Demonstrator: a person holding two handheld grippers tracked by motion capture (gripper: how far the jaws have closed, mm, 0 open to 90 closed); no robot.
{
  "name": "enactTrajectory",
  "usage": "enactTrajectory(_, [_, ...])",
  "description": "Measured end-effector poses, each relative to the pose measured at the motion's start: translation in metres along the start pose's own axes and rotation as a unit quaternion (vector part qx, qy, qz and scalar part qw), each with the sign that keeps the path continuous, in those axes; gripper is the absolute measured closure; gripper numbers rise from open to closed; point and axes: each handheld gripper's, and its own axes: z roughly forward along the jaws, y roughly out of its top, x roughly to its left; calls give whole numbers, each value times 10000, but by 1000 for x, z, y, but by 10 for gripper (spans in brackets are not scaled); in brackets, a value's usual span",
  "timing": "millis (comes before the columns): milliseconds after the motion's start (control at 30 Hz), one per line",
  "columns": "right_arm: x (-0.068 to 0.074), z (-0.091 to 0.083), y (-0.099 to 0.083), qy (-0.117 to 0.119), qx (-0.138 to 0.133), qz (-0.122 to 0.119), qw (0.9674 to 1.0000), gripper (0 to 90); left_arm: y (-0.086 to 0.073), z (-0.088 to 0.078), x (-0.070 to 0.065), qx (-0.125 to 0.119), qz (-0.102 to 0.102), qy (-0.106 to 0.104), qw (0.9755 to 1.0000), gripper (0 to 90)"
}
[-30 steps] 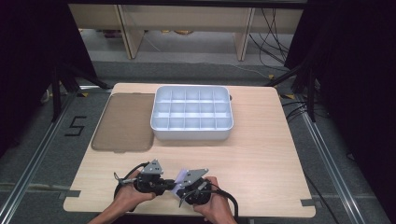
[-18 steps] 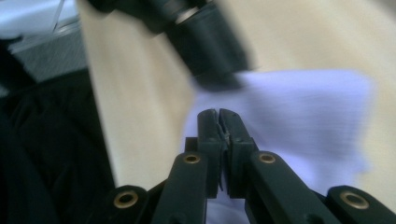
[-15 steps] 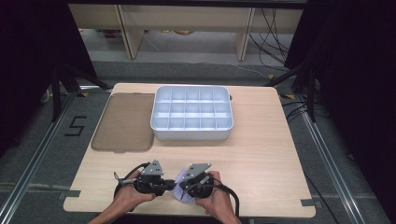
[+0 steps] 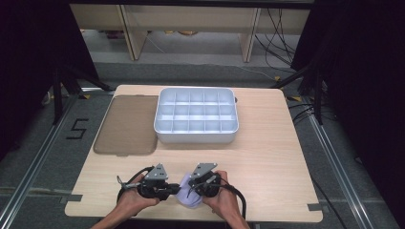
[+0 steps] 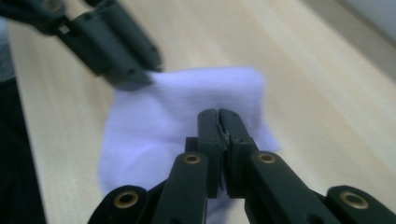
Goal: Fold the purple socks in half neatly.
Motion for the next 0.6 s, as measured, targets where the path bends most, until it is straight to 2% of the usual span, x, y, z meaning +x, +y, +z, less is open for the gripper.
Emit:
enactTrajectory(67, [-7,-1,-1,-88,-33,36,9999,881,0,1,-1,-6,5,-18,10000,832])
enactTrajectory(100, [-10,3,-3,-57,108,91,9999,882,0,2,-2,11,-47,-10,10000,833])
enactTrajectory(133, [-11,6,-4,-37,18,73,10000,883,1,1,-1,26,80,22,10000,833])
enactTrajectory(167, [-11,4,-3,-26,121,128,9998,883,1,0,-1,47,112,36,9999,833])
enactTrajectory(200, [-10,5,-3,-56,58,138,9999,883,1,1,-3,-34,73,-1,10000,833])
enactTrajectory(267, [-10,4,-3,-50,52,152,9999,882,1,0,-2,0,123,-2,9999,833])
enactTrajectory(300, [-12,0,-3,-59,22,154,9999,877,1,0,-4,-15,7,18,10000,833])
enactTrajectory(333, [-12,0,-3,-59,22,154,9999,877,1,0,-4,-15,7,18,10000,833])
enactTrajectory(400, [-14,-6,-3,-111,-128,83,9998,875,1,-2,-3,-4,179,22,9998,832])
enactTrajectory(467, [-15,-16,-4,-77,-197,108,9997,873,1,-2,-4,-28,130,13,9999,832])
enactTrajectory(500, [-12,-21,-6,-171,-198,315,9992,873,2,-3,-4,-15,144,34,9999,832])
enactTrajectory(533, [-13,-24,-8,-96,-275,200,9994,871,2,-3,-3,-9,207,19,9998,832])
enactTrajectory(567, [-11,-26,-11,-80,-312,257,9992,870,2,-3,-4,6,197,52,9998,832])
enactTrajectory(600, [-10,-31,-13,-28,-237,263,9994,868,2,-3,-5,-40,162,8,9999,832])
